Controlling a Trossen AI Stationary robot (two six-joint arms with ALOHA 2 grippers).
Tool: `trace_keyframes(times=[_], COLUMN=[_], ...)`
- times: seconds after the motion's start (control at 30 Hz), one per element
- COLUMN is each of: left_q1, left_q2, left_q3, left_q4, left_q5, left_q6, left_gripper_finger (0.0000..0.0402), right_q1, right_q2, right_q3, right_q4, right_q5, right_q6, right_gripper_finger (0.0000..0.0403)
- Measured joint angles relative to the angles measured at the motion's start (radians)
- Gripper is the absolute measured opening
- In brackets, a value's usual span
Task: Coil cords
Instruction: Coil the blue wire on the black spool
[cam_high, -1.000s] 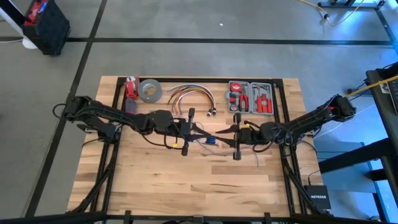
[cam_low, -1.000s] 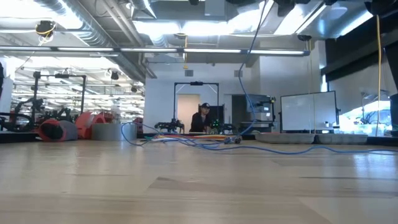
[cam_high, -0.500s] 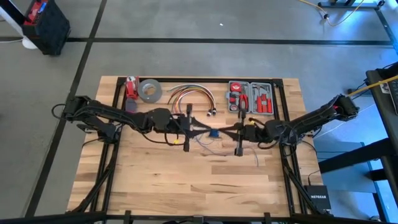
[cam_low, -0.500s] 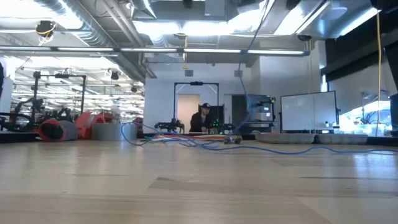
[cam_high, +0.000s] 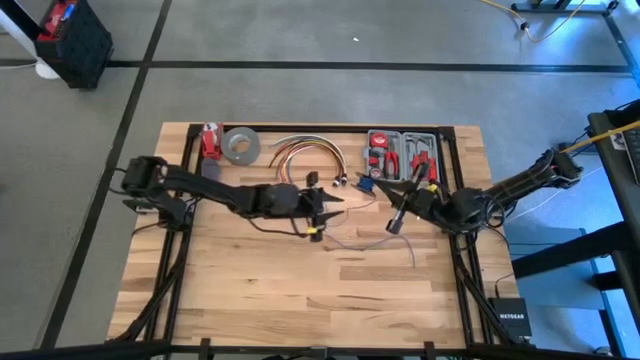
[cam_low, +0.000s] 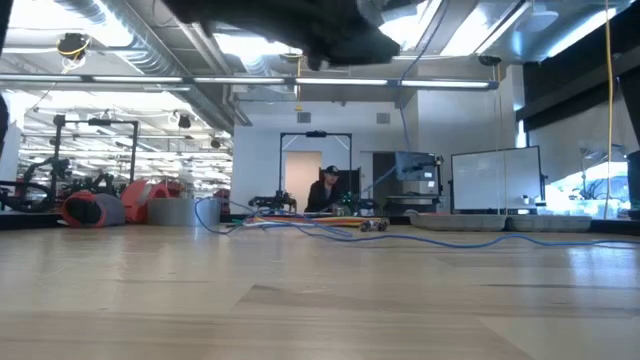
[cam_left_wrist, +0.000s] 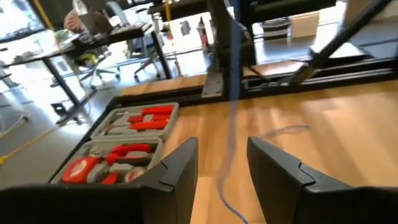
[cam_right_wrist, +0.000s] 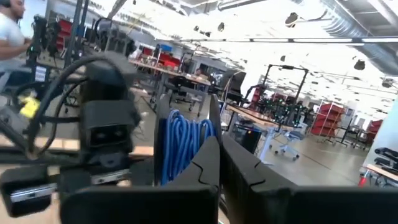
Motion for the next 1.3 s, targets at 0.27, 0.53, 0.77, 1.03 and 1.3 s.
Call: trace_keyframes(times=[0.27,0.53,0.77,1.03,1.3], left_q1=[0.016,0.016,0.018,0.022,0.058], left_q2=[0.141,0.148,0.146,0.039,-0.233], left_q3=[0.119,0.136,0.136,0.136,0.136], left_q4=[-0.095,-0.13,-0.166,-0.395,-0.592], left_q5=[-0.006,-0.007,-0.034,-0.217,-0.189], left_q6=[0.024,0.039,0.043,0.034,-0.054], left_gripper_finger=[0.0133,0.0105,0.0033,0.0004,0.0003], right_q1=[0.001,0.001,0.001,0.029,0.055], right_q2=[0.016,0.015,0.015,0.014,0.021], right_q3=[0.0,0.0,0.0,0.0,0.001], right_q4=[-0.021,-0.037,-0.032,-0.04,-0.075], right_q5=[0.041,0.041,-0.015,-0.052,-0.054], right_q6=[-0.016,-0.01,0.001,-0.008,-0.08], right_gripper_finger=[0.0004,0.0003,0.0003,0.0003,0.0004])
